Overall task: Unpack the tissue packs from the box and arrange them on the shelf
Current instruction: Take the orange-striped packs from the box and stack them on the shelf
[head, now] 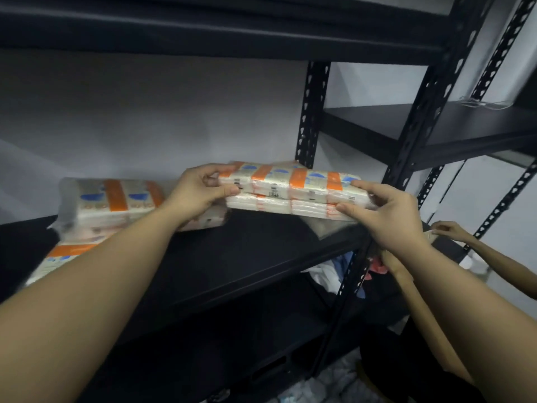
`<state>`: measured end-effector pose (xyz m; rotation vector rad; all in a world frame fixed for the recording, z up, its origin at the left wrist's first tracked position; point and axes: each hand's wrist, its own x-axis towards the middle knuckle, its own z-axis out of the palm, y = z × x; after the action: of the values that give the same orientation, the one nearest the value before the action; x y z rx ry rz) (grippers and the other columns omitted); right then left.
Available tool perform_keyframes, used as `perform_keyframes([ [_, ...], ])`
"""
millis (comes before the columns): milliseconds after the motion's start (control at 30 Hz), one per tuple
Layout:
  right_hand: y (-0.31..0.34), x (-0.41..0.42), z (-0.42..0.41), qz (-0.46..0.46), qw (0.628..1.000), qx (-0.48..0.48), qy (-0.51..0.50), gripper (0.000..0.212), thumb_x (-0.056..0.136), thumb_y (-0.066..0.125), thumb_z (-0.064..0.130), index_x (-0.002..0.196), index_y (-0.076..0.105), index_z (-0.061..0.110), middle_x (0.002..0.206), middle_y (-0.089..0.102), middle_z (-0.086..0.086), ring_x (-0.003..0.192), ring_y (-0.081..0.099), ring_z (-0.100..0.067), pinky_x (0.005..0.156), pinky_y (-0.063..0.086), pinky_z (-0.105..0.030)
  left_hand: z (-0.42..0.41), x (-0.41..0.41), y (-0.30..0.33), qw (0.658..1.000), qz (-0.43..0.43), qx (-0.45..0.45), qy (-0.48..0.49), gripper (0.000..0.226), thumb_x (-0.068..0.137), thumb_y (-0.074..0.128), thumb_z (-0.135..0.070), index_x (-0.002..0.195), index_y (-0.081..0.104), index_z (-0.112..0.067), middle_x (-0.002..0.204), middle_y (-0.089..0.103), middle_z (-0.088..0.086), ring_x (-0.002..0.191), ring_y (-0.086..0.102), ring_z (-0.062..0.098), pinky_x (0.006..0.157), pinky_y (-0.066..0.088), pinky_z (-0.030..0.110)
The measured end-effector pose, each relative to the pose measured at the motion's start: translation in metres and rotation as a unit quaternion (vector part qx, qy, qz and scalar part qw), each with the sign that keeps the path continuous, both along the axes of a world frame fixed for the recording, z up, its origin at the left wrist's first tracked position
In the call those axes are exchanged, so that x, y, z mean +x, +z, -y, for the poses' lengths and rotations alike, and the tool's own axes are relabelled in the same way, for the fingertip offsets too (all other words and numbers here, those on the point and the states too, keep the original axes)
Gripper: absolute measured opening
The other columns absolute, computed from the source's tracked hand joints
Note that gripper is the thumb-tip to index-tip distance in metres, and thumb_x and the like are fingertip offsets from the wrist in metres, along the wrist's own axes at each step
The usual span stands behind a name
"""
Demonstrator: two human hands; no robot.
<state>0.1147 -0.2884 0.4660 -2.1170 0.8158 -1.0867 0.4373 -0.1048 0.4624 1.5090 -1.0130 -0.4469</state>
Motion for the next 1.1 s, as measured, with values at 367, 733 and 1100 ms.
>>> perform_keyframes([
  [367, -0.014, 0.027, 0.044, 0.053, 0.992, -0.095, -0.066, 0.046, 0.077, 0.091, 0.038, 0.12, 0.075, 0.032, 0.105, 0.061, 0.016, 0.089, 0.064, 0.005, 0.081, 0.048, -0.003, 0.166, 0.057, -0.005, 0.995, -0.092, -0.031, -0.021, 0.042, 0.091, 0.076, -0.003, 0.131, 0.064, -0.006, 0.126, 0.069, 0.015, 0.113, 0.07, 0.028, 0.087, 0.061, 0.029],
  [733, -0.038, 0.044, 0.059, 0.077, 0.987, -0.113, -0.086, 0.043, 0.073, 0.093, 0.038, 0.112, 0.078, 0.031, 0.094, 0.055, 0.021, 0.082, 0.063, 0.006, 0.076, 0.045, 0.0, 0.235, 0.058, -0.023, 0.99, -0.127, -0.025, -0.049, 0.033, 0.094, 0.074, -0.007, 0.127, 0.072, -0.013, 0.112, 0.078, 0.008, 0.102, 0.075, 0.022, 0.085, 0.062, 0.034],
  [1100, -0.061, 0.051, 0.052, 0.049, 0.986, -0.138, -0.08, 0.048, 0.071, 0.094, 0.033, 0.114, 0.08, 0.015, 0.099, 0.057, 0.006, 0.084, 0.067, -0.016, 0.077, 0.06, -0.027, 0.239, 0.055, -0.037, 0.991, -0.124, -0.018, -0.04, 0.037, 0.099, 0.068, -0.007, 0.135, 0.067, -0.01, 0.124, 0.074, 0.012, 0.111, 0.073, 0.025, 0.085, 0.063, 0.034],
])
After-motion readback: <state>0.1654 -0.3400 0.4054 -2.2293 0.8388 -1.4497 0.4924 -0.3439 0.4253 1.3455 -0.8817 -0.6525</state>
